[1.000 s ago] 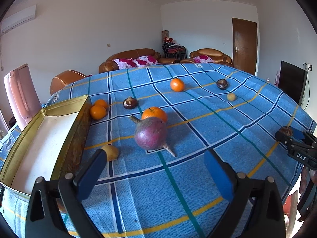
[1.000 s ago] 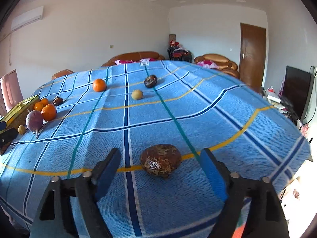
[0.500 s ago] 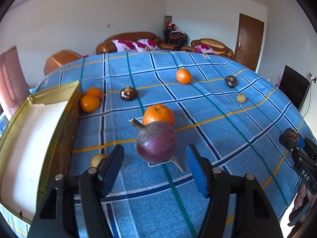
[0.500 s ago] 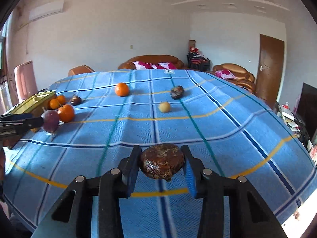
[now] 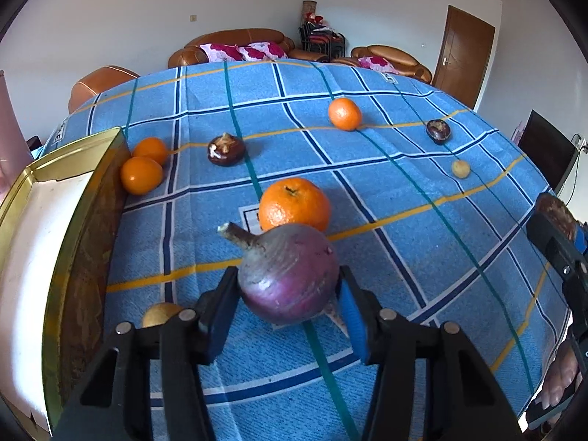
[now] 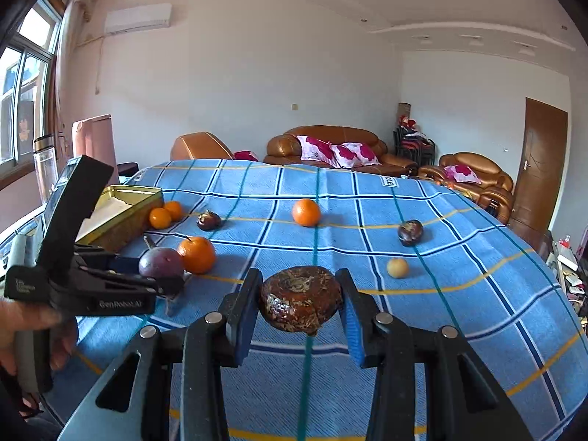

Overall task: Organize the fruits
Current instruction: 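Lift the brown fruit and red onion and carry both toward the gold tin tray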

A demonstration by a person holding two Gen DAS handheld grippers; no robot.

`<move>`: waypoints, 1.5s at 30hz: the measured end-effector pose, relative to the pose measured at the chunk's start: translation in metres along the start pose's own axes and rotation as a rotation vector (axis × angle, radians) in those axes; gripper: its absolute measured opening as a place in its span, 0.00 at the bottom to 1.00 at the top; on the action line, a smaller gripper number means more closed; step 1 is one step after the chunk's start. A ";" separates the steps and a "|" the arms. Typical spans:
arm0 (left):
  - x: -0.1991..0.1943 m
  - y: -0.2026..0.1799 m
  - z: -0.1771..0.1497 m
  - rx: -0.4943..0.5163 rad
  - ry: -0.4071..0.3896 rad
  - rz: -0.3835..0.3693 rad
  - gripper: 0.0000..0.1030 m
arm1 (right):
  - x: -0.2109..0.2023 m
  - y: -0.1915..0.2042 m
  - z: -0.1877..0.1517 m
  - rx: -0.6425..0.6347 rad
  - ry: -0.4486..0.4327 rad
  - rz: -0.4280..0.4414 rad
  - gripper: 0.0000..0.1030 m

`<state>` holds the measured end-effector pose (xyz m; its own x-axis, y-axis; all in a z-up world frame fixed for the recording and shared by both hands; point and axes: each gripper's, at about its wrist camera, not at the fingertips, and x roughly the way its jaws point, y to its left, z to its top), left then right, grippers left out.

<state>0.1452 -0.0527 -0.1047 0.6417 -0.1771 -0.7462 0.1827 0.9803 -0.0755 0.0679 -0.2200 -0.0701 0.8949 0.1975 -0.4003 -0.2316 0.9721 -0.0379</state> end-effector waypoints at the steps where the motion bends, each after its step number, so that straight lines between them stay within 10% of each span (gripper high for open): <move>1: 0.000 0.001 0.000 -0.005 -0.001 -0.005 0.53 | 0.002 0.001 0.002 0.001 0.001 0.005 0.41; 45: -0.066 -0.006 -0.015 0.022 -0.367 0.113 0.52 | -0.011 0.023 0.015 -0.035 -0.182 0.041 0.41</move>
<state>0.0905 -0.0457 -0.0646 0.8821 -0.0913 -0.4622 0.1085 0.9940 0.0108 0.0588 -0.1983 -0.0530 0.9380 0.2598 -0.2296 -0.2796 0.9584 -0.0581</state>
